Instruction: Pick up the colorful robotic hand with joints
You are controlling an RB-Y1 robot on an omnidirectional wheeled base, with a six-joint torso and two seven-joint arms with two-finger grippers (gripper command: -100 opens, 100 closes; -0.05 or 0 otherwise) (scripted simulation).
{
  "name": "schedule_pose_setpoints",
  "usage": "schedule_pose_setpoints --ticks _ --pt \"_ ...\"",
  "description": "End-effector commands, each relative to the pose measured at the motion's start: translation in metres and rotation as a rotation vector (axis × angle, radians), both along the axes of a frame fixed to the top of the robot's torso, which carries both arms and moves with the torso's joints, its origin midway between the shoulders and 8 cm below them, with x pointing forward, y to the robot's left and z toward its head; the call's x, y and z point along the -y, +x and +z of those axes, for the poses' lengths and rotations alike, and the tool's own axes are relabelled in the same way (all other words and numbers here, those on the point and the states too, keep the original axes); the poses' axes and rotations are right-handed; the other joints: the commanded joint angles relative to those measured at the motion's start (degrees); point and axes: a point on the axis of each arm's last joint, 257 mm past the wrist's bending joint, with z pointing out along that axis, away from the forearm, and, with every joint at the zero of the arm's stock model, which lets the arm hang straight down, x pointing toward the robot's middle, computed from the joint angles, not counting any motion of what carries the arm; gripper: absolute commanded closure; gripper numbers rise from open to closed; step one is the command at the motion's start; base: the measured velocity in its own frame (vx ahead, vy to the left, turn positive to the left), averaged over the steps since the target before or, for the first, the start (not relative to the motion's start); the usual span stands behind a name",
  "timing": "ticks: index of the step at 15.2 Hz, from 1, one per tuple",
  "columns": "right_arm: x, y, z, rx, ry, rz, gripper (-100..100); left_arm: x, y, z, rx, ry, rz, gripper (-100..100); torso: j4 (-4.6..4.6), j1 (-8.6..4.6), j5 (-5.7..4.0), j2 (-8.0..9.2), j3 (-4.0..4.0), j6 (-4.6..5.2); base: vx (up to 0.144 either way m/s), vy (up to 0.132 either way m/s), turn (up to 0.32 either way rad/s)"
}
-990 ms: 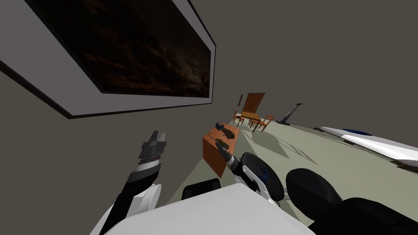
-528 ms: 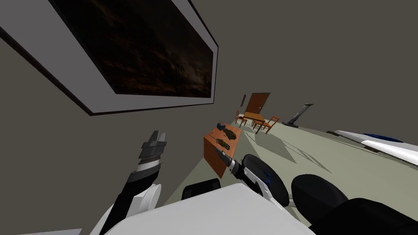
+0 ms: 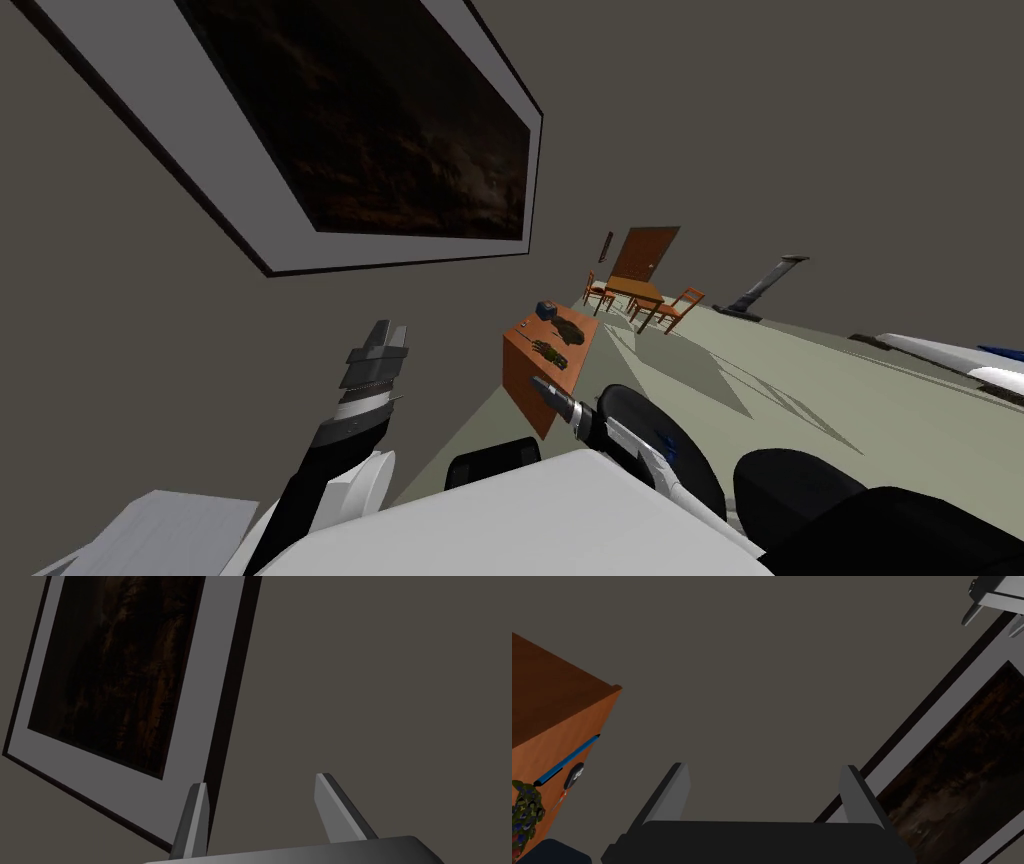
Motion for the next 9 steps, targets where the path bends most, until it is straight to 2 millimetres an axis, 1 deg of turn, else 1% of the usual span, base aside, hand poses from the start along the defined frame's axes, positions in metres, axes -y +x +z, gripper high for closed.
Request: schedule_pose_setpoints --ticks 1,2,3,4,5,6,7,9 --pt "0.009 -0.007 -0.019 -0.041 -0.032 0.018 -100 0.0 0.0 0.0 0.0 0.0 0.0 0 0.0 0.0 0.0 0.0 0.0 0.0 -0.02 -0.017 0.175" --pt "0.013 -0.008 -0.025 -0.053 -0.04 0.011 -100 0.0 0.0 0.0 0.0 0.0 0.0 0 0.0 -0.01 0.0 0.0 0.0 0.0 -0.015 -0.017 0.069" --pt "0.016 -0.018 -0.035 -0.081 -0.066 0.054 -100 0.0 0.0 0.0 0.0 0.0 0.0 0 0.0 -0.01 -0.01 -0.01 0.0 0.02 -0.022 -0.015 0.17" --pt "0.021 -0.02 -0.042 -0.095 -0.076 0.045 -100 0.0 0.0 0.0 0.0 0.0 0.0 0 0.0 -0.01 0.0 0.0 0.0 -0.01 -0.025 -0.019 0.178" --pt "0.026 -0.021 -0.049 -0.109 -0.086 0.037 -100 0.0 0.0 0.0 0.0 0.0 0.0 0 0.01 -0.01 0.0 0.01 0.01 0.0 -0.017 -0.019 0.052" --pt "0.028 -0.021 -0.051 -0.114 -0.089 0.034 -100 0.0 0.0 0.0 0.0 0.0 0.0 0 0.0 -0.02 -0.01 0.01 0.0 0.03 -0.009 -0.013 -0.019" --pt "0.035 -0.032 -0.063 -0.148 -0.12 0.071 -100 0.0 0.0 0.0 0.0 0.0 0.0 0 0.0 0.0 0.0 -0.01 0.0 0.04 -0.016 -0.01 0.128" --pt "0.046 -0.035 -0.076 -0.175 -0.14 0.054 -100 0.0 0.0 0.0 0.0 0.0 0.0 0 0.0 -0.01 0.0 -0.01 0.0 -0.01 -0.017 -0.016 0.129"
